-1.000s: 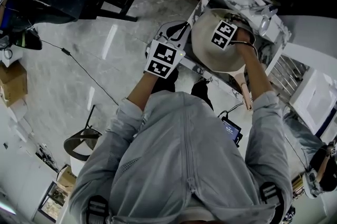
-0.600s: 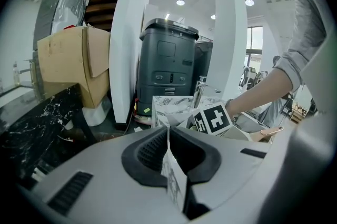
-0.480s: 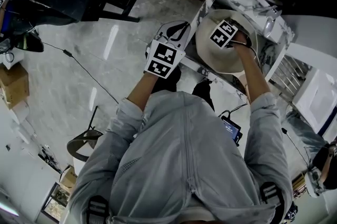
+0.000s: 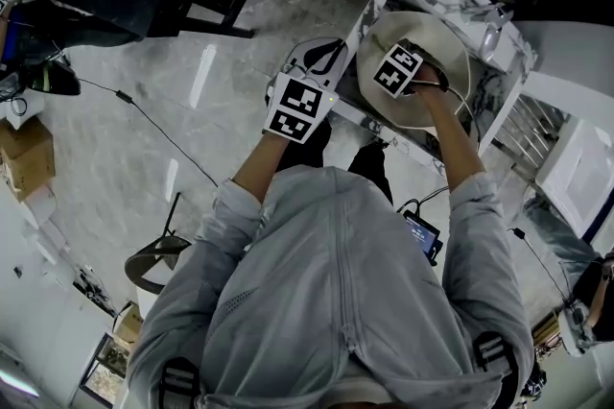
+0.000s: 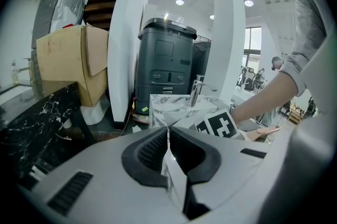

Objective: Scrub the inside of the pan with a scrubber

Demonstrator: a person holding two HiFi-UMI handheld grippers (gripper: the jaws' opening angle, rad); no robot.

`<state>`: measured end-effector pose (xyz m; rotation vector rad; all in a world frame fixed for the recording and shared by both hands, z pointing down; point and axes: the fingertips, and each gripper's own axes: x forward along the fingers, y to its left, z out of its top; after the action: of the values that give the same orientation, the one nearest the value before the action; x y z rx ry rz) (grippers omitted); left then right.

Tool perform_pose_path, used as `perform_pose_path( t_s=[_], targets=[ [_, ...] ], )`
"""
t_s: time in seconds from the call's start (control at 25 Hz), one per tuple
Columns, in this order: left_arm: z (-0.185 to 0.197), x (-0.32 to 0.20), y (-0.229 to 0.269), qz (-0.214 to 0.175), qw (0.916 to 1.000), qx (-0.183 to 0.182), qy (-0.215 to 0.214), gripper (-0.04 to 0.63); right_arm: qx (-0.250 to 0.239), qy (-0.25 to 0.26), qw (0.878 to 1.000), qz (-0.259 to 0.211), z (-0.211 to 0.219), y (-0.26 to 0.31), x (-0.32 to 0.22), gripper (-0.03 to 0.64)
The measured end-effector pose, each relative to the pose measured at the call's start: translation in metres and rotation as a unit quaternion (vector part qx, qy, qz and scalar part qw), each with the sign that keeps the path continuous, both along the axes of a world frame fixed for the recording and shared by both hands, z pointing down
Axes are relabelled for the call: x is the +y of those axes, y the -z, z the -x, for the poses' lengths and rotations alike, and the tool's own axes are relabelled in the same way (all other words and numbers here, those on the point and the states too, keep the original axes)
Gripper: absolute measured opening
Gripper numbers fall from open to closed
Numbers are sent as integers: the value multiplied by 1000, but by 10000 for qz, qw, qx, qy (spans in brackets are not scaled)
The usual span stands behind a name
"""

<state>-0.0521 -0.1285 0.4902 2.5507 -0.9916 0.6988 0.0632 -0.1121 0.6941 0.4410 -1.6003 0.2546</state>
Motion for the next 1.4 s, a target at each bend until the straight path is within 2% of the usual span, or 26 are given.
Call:
perform_pose_path(
  t_s=[0.28, 0.52, 0.68, 0.8, 0.88, 1.0, 1.12, 1.4],
  targets=[
    [1, 11, -3, 52, 10000, 36, -47, 29, -335, 538, 9969, 460, 22, -3, 29, 84],
    [9, 10, 1, -181, 9994, -119, -253, 29, -638, 943, 9896, 879, 35, 0, 54, 84],
    [17, 7, 7, -290, 9987, -155, -397, 29, -778, 1387, 9765, 1453, 42, 7, 85, 84],
    [17, 10, 10, -324, 9981, -140, -511, 29, -1099, 1399, 9580, 2250, 48, 19, 116, 84],
    [15, 15, 12, -337, 9976, -131, -597, 29, -1233, 1422, 9528, 2383, 51, 25, 122, 84],
    [12, 23, 15, -321, 9971, -104, -688, 30, -1134, 1551, 9507, 2436, 45, 29, 130, 84],
    [8, 30, 14, -292, 9968, -86, -742, 29, -685, 1520, 9473, 2737, 21, 27, 144, 84],
    [-2, 43, 9, -193, 9964, -67, -821, 30, -207, 1218, 9202, 3715, -21, 33, 165, 83]
  ],
)
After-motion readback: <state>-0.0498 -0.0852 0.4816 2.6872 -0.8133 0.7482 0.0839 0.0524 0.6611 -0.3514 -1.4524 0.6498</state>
